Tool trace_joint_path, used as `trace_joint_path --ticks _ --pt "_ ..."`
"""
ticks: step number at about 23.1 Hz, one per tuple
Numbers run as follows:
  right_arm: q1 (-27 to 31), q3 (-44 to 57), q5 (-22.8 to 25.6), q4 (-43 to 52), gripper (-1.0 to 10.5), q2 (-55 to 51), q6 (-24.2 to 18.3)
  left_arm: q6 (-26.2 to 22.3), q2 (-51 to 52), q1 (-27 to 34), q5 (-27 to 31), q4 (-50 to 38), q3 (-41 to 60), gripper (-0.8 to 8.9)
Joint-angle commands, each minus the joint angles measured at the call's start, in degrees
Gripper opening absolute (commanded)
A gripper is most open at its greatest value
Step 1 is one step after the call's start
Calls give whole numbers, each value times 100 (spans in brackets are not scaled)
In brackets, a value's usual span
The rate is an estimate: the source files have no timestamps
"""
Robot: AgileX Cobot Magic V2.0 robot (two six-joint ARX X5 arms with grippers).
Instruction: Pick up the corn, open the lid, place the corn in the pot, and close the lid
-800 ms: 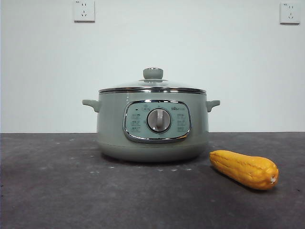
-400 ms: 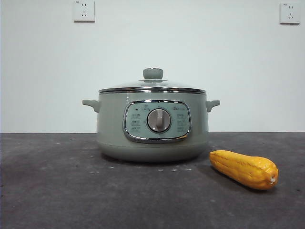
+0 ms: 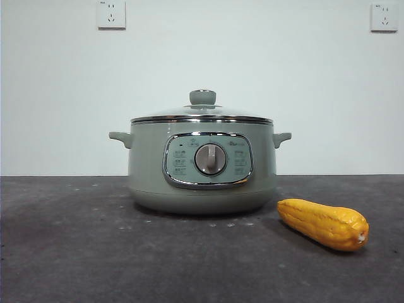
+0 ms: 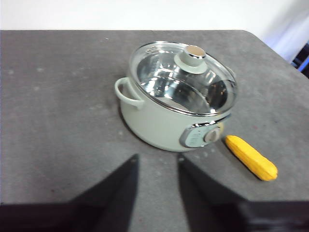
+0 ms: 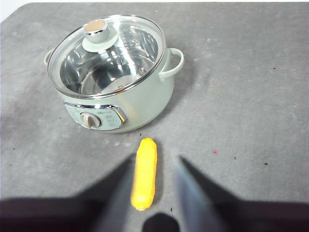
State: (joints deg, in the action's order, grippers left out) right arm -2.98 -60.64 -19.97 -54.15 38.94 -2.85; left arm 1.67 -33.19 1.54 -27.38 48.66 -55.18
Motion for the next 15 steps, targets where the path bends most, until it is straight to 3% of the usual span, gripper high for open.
trace_joint_path --ticks 1,10,15 --pt "-2 -31 -24 11 632 -9 -22 -17 -37 -11 -162 -22 -37 664" --pt "-4 -33 -280 -7 629 151 -17 -20 -83 -11 -177 -26 -74 664" --pt "-223 -33 -411 22 626 765 -17 -20 -83 -11 -177 -26 -74 664"
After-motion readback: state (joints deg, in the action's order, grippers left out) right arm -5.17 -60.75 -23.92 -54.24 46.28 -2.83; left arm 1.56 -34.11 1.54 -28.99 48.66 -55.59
